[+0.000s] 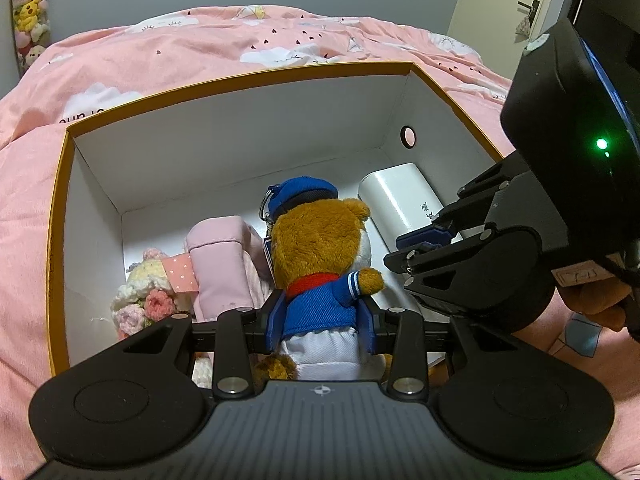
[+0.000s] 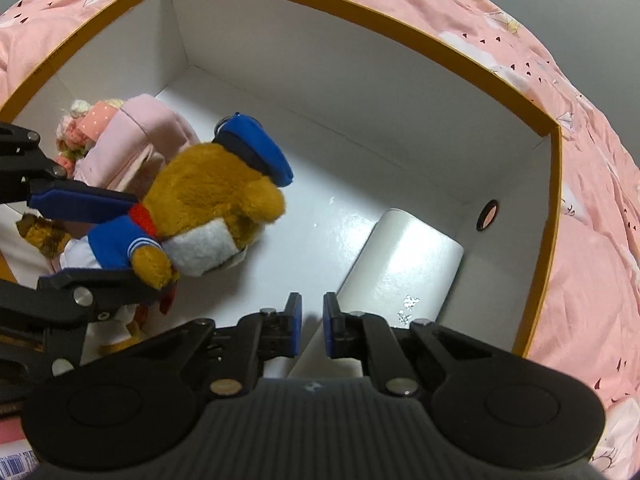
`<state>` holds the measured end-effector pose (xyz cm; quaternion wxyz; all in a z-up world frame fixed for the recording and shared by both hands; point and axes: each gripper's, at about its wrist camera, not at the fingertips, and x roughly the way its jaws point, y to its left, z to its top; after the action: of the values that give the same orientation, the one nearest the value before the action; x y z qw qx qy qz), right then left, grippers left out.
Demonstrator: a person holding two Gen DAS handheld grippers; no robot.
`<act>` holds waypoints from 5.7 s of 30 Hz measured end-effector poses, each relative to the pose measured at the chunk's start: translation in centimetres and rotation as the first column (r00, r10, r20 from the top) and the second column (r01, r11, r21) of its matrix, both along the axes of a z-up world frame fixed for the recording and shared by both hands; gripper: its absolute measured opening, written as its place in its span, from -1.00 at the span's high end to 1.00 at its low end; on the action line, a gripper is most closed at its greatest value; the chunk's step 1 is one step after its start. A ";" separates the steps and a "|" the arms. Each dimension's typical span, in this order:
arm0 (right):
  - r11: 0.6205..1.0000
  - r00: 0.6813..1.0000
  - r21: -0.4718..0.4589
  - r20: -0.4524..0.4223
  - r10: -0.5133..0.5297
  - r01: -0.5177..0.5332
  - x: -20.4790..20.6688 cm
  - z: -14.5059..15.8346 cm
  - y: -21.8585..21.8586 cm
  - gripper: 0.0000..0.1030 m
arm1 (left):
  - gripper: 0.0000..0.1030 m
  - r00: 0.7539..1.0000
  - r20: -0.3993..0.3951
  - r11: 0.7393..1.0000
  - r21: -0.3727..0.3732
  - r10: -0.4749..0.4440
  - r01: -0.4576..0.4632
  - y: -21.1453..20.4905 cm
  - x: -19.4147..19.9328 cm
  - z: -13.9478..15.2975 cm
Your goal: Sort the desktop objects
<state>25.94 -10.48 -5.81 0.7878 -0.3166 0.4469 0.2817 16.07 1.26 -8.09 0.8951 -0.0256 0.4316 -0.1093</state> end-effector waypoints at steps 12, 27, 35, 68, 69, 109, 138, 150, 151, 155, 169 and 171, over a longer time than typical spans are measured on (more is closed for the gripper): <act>0.994 0.995 0.104 0.090 -0.032 0.022 -2.1 2.2 -2.3 0.43 | 0.05 1.000 0.001 1.000 0.021 -0.015 0.014 -0.7 -0.2 -0.1; 0.929 0.986 0.329 -0.045 -0.162 0.168 -2.3 2.7 -2.8 0.21 | -0.05 0.999 0.011 0.997 -0.062 0.046 -0.045 0.6 -1.4 1.5; 0.896 0.961 0.370 -0.211 -0.176 0.245 -1.8 1.2 -1.9 0.22 | -0.03 0.995 0.015 0.991 -0.092 0.095 -0.093 1.9 -2.1 2.1; 0.887 0.942 0.439 0.215 -0.257 0.141 -9.2 5.0 -3.7 -0.23 | -0.02 0.975 0.158 0.987 -0.071 0.154 -0.145 0.3 -7.4 4.4; 0.883 0.939 0.449 0.223 -0.261 0.139 -9.6 5.2 -3.8 -0.24 | -0.02 0.974 0.167 0.987 -0.062 0.154 -0.146 0.2 -7.7 4.5; 0.857 0.970 0.489 -0.238 -0.049 0.163 -18.2 2.7 -6.1 -0.07 | -0.04 0.958 -0.137 0.963 -0.060 0.252 -0.262 4.0 -15.4 3.6; 0.935 0.944 0.307 -0.322 -0.075 0.179 -18.3 -0.4 -5.4 0.30 | -0.04 0.959 -0.226 0.983 -0.027 0.171 -0.182 2.5 -15.4 1.8; 0.944 0.885 0.282 -0.465 -0.021 0.170 -18.3 -3.8 -4.2 0.24 | -0.04 0.937 -0.317 0.987 -0.020 0.147 -0.161 2.0 -14.7 -0.6; 0.943 0.883 0.284 -0.469 -0.019 0.172 -18.2 -4.0 -4.1 0.25 | -0.04 0.937 -0.319 0.988 -0.016 0.142 -0.155 1.8 -14.7 -0.8; 0.941 0.872 0.285 -0.489 -0.020 0.181 -17.9 -4.9 -3.8 0.24 | -0.04 0.934 -0.330 0.990 0.002 0.136 -0.143 1.4 -14.5 -1.2; 0.917 0.974 0.387 -0.227 -0.008 0.098 -18.9 1.4 -5.3 0.47 | -0.04 0.940 -0.313 0.990 0.002 0.137 -0.143 1.8 -14.3 0.0; 0.913 0.983 0.398 -0.184 -0.011 0.085 -18.9 2.6 -5.6 0.47 | -0.04 0.941 -0.308 0.990 0.002 0.138 -0.144 1.8 -14.3 0.1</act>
<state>7.04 -16.04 -3.22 0.8000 -0.1095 0.4550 0.3754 1.79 3.08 -8.02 0.8222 -0.0822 0.5615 -0.0441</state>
